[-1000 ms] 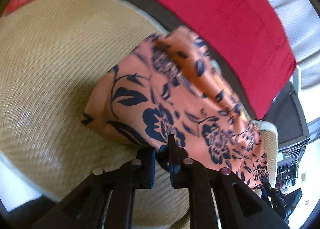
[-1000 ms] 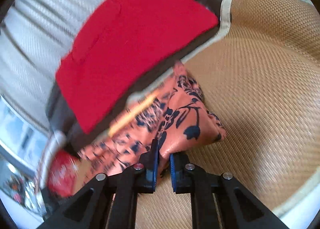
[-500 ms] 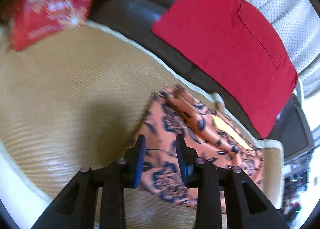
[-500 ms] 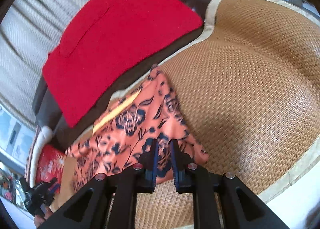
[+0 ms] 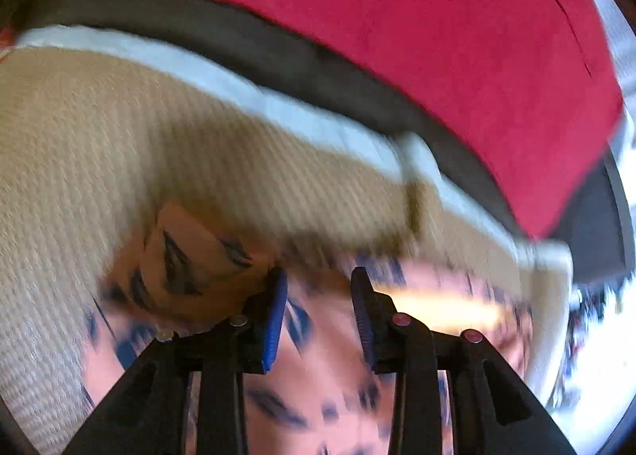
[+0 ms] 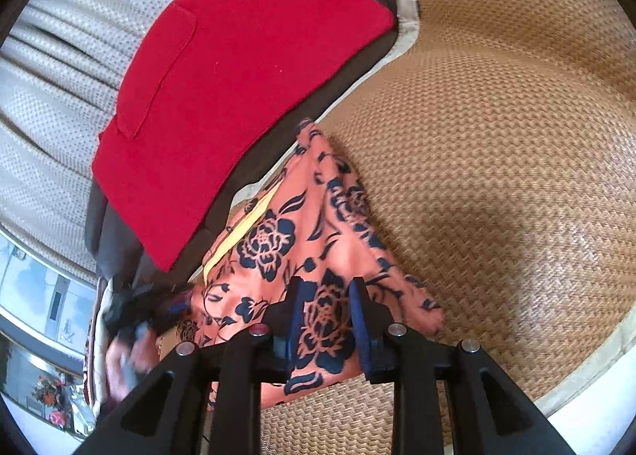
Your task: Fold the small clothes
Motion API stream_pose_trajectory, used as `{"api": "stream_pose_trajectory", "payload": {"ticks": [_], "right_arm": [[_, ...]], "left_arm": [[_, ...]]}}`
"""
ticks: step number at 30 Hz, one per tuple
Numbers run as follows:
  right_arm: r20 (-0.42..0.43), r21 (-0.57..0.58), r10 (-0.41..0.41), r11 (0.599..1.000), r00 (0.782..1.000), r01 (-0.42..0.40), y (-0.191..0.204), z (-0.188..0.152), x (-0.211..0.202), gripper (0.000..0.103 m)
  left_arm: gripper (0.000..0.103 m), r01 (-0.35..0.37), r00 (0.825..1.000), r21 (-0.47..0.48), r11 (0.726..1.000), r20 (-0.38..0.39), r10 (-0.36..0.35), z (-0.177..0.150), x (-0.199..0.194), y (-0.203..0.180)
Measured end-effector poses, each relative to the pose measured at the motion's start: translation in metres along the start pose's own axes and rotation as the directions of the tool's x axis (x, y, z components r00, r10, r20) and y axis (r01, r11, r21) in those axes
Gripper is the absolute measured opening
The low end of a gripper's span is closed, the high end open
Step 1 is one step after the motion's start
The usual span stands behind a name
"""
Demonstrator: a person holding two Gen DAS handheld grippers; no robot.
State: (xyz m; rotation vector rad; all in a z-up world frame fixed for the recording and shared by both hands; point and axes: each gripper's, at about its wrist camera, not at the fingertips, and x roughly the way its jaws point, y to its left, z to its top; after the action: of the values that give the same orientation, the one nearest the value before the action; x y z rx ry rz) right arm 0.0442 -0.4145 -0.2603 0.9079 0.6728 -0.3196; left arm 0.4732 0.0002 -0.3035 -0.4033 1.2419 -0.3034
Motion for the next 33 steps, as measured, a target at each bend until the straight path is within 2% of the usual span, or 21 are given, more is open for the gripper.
{"api": "stream_pose_trajectory", "payload": {"ticks": [2, 3, 5, 8, 11, 12, 15, 18, 20, 23, 25, 28, 30, 33], "right_arm": [[0.016, -0.036, 0.013, 0.999, 1.000, -0.013, 0.008, -0.002, -0.001, 0.027], [0.031, -0.068, 0.025, 0.997, 0.999, -0.023, 0.015, -0.002, -0.002, 0.027], [0.042, -0.109, 0.041, 0.993, 0.998, -0.036, 0.024, 0.000, -0.001, 0.027], [0.046, -0.148, 0.042, 0.988, 0.998, -0.035, 0.034, 0.012, 0.010, 0.027], [0.059, -0.150, 0.024, 0.989, 0.998, -0.015, 0.039, 0.038, 0.024, 0.027], [0.074, -0.161, -0.007, 0.987, 0.997, 0.019, 0.040, 0.048, 0.031, 0.027], [0.090, -0.181, -0.102, 0.976, 0.991, 0.117, 0.042, 0.077, 0.054, 0.027], [0.090, -0.262, -0.173, 0.946, 0.981, 0.191, 0.052, 0.094, 0.074, 0.027], [0.061, -0.317, -0.228, 0.919, 0.972, 0.236, 0.058, 0.105, 0.094, 0.028], [0.010, -0.326, -0.246, 0.915, 0.969, 0.236, 0.058, 0.116, 0.118, 0.028], [0.002, -0.315, -0.248, 0.919, 0.969, 0.236, 0.055, 0.124, 0.132, 0.028], [-0.018, -0.301, -0.250, 0.925, 0.968, 0.233, 0.053, 0.129, 0.148, 0.028], [-0.038, -0.337, -0.264, 0.911, 0.964, 0.236, 0.059, 0.127, 0.159, 0.028], [-0.052, -0.410, -0.324, 0.869, 0.945, 0.276, 0.071, 0.119, 0.172, 0.028]], "left_arm": [[0.032, 0.055, 0.998, -0.033, 0.998, 0.042, -0.053, -0.005, -0.017, 0.007], [0.032, 0.080, 0.995, -0.020, 0.997, 0.057, -0.079, -0.015, -0.028, 0.008], [0.034, 0.078, 0.993, 0.022, 0.997, 0.091, -0.080, -0.038, -0.050, 0.009], [0.035, -0.001, 0.993, 0.104, 0.995, 0.120, -0.011, -0.088, -0.083, 0.012], [0.035, -0.016, 0.990, 0.085, 0.996, 0.142, 0.004, -0.129, -0.099, 0.029], [0.035, -0.059, 0.987, 0.068, 0.996, 0.153, 0.048, -0.140, -0.098, 0.034], [0.035, -0.141, 0.979, 0.059, 0.988, 0.160, 0.130, -0.152, -0.081, 0.048], [0.035, -0.150, 0.980, 0.037, 0.988, 0.141, 0.144, -0.154, -0.066, 0.058], [0.035, -0.185, 0.972, 0.072, 0.980, 0.162, 0.172, -0.156, -0.065, 0.053], [0.035, -0.261, 0.953, 0.132, 0.956, 0.194, 0.233, -0.161, -0.058, 0.041], [0.035, -0.287, 0.944, 0.151, 0.946, 0.212, 0.253, -0.164, -0.057, 0.036], [0.035, -0.304, 0.938, 0.162, 0.939, 0.223, 0.265, -0.162, -0.034, 0.023], [0.035, -0.310, 0.936, 0.166, 0.936, 0.226, 0.270, -0.160, -0.025, 0.016], [0.035, -0.318, 0.934, 0.170, 0.933, 0.227, 0.277, -0.156, -0.020, 0.009]]}}
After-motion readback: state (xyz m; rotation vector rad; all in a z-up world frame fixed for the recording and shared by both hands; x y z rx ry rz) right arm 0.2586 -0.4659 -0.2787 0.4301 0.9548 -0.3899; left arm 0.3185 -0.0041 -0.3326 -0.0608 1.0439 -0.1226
